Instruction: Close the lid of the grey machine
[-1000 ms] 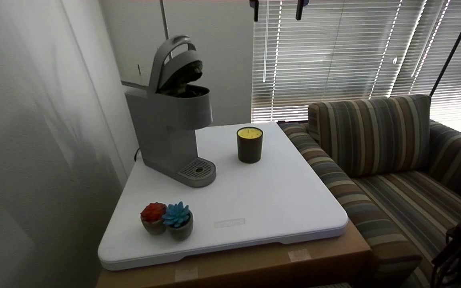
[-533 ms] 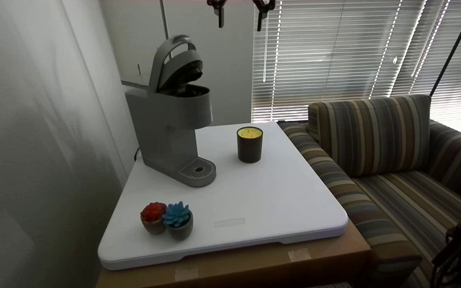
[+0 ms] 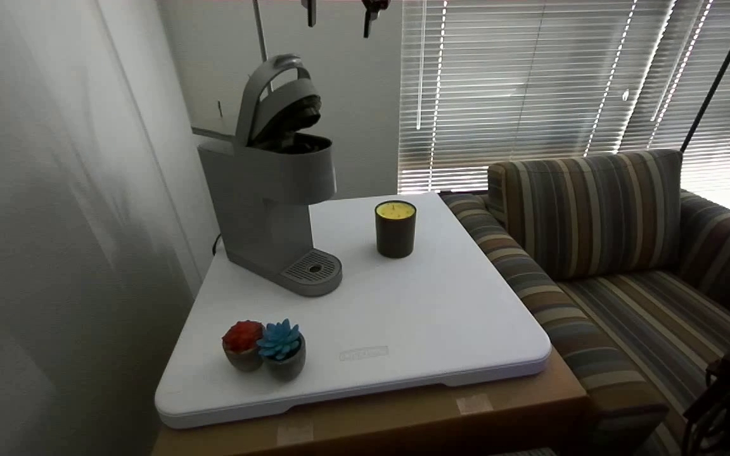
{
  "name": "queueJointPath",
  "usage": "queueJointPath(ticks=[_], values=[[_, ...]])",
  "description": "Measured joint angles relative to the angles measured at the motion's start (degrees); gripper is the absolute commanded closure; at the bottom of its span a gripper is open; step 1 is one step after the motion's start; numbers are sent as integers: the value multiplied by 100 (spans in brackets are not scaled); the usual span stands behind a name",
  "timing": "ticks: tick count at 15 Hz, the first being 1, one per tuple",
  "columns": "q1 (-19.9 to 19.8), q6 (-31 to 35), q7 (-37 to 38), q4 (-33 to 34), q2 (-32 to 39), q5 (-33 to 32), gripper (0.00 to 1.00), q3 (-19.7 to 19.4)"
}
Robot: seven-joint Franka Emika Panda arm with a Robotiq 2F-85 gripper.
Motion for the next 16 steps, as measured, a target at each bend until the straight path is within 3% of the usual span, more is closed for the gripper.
queueJointPath(ticks=[1, 2, 3, 7, 13, 16], values=[[20, -6, -94, 283, 175, 5, 0, -4], [46, -20, -190, 564, 352, 17, 25, -5], [80, -47, -274, 840, 530, 37, 26, -5], [266, -162, -515, 1752, 1132, 97, 55, 9], [487, -260, -606, 2355, 1550, 98, 97, 68], [557, -581, -555, 2446, 1587, 137, 100, 106]])
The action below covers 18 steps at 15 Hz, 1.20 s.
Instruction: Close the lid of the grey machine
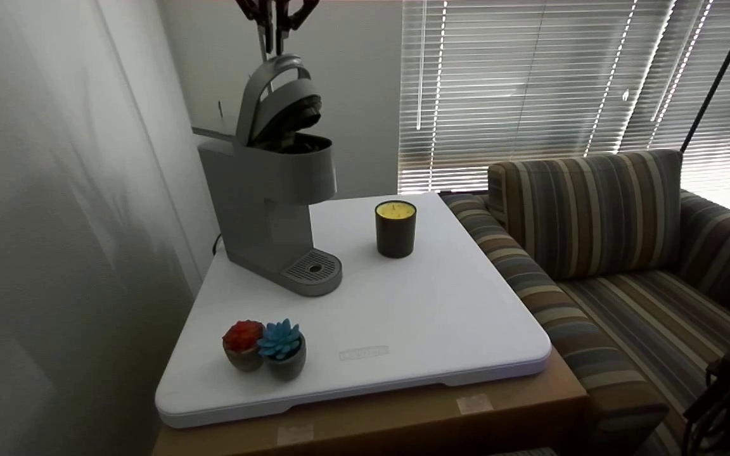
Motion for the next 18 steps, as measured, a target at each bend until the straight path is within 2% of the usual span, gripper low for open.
queueJointPath(ticks=[11, 18], values=[[85, -1818, 248, 318, -19, 188, 100, 2], [52, -2379, 322, 346, -1, 430, 100, 3]])
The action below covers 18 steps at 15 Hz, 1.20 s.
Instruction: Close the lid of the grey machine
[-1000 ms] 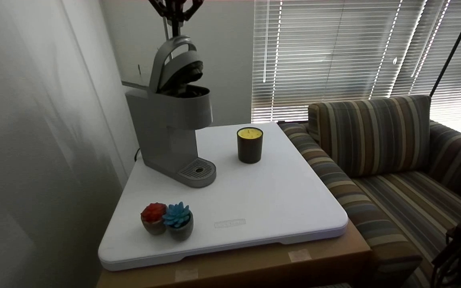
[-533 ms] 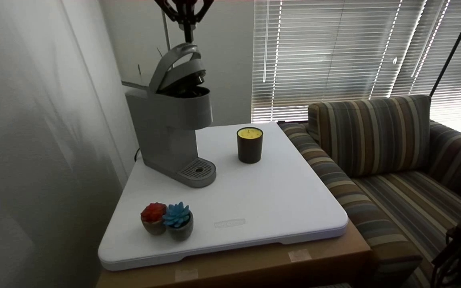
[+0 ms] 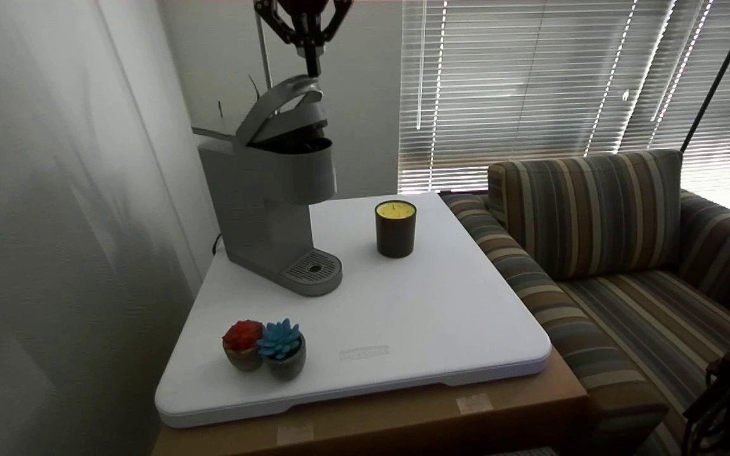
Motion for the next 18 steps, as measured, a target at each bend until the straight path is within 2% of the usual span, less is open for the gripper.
queueJointPath(ticks=[6, 18], values=[[-84, -195, 298, -3, 80, 238, 100, 0], [-140, -297, 1056, -11, 245, 251, 100, 0]])
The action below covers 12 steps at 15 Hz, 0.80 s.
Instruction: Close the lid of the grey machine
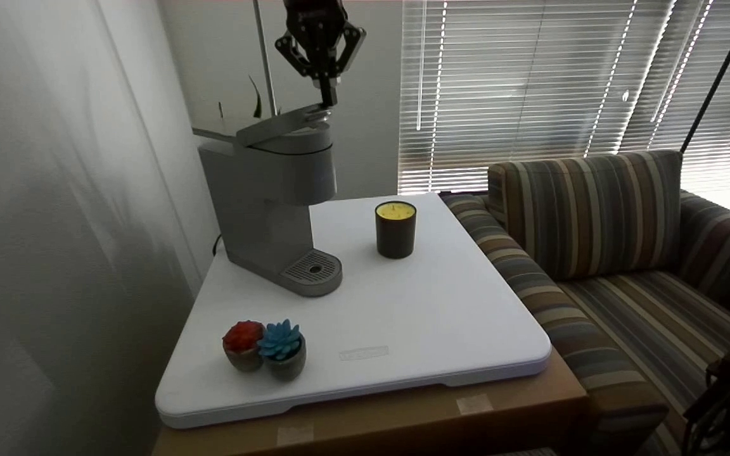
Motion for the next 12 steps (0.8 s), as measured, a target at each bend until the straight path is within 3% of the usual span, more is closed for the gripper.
queueJointPath(ticks=[12], values=[[-85, -200, 138, 380, 45, -44, 100, -141]])
